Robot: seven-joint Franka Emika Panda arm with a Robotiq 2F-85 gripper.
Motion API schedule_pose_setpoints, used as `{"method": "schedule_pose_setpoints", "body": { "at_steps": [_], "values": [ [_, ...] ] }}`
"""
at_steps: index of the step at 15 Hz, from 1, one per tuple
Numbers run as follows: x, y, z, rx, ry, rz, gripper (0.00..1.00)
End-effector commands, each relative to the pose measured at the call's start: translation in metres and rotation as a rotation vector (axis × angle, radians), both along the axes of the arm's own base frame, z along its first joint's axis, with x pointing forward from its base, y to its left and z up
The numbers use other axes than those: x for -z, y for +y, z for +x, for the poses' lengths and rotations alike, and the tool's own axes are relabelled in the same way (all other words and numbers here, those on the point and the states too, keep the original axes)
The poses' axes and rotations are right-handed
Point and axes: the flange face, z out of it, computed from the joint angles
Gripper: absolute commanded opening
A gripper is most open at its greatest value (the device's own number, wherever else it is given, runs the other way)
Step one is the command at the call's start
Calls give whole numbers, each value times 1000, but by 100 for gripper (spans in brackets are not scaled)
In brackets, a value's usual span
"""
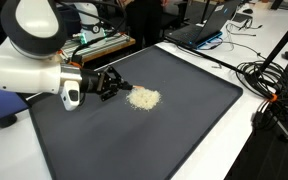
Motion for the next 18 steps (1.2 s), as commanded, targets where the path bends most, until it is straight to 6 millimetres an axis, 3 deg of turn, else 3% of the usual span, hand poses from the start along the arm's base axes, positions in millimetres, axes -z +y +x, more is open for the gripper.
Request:
{"method": "schedule_pose_setpoints", "body": {
  "at_steps": [1, 9, 18],
  "values": [
    [9, -1, 1, 76, -23, 3, 3],
    [21, -5, 3, 181, -23, -22, 3],
    [33, 0, -8, 202, 13, -37, 3]
  ]
}}
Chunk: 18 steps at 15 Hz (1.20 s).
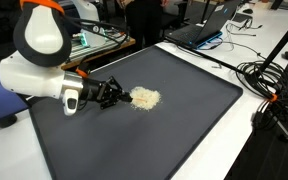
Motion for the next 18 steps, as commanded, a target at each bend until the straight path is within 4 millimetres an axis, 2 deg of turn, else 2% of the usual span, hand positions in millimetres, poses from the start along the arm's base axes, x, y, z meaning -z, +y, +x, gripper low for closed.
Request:
{"method": "schedule_pose_setpoints", "body": {
  "at_steps": [1, 4, 8, 14, 18],
  "values": [
    [-2, 3, -5, 19, -1, -18, 3],
    [-16, 8, -7, -4, -4, -51, 3],
    [-51, 24, -9, -38, -10, -136, 3],
    [-117, 64, -16, -108, -21, -334, 3],
    [-154, 95, -19, -145, -35, -460, 3]
  ]
}}
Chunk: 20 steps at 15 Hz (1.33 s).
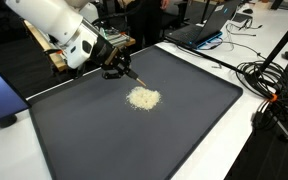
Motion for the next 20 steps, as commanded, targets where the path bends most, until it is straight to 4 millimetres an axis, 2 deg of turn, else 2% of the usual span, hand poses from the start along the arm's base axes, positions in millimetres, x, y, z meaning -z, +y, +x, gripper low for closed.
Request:
{"method": "schedule_pose_setpoints", "body": {
  "at_steps": [1, 5, 9, 17, 20],
  "values": [
    [-35, 31, -17, -19, -5, -109, 3],
    [-60, 64, -21, -35, -13, -218, 3],
    [-76, 97, -30, -46, -5, -324, 3],
    [-95, 157, -57, -68, -37, -495, 3],
    [-100, 175, -61, -69, -38, -553, 3]
  ]
}}
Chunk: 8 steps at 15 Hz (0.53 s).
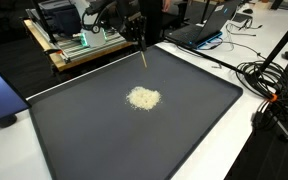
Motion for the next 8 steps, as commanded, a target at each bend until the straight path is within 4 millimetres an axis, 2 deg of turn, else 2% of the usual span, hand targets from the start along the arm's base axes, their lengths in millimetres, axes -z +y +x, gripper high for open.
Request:
{"method": "schedule_pose_setpoints", "body": {
  "at_steps": [1, 5, 8],
  "values": [
    [-11, 23, -14, 9, -18, -73, 3],
    [-13, 53, -10, 8, -55, -143, 3],
    [-12, 65, -4, 32, -72, -181, 3]
  ]
}}
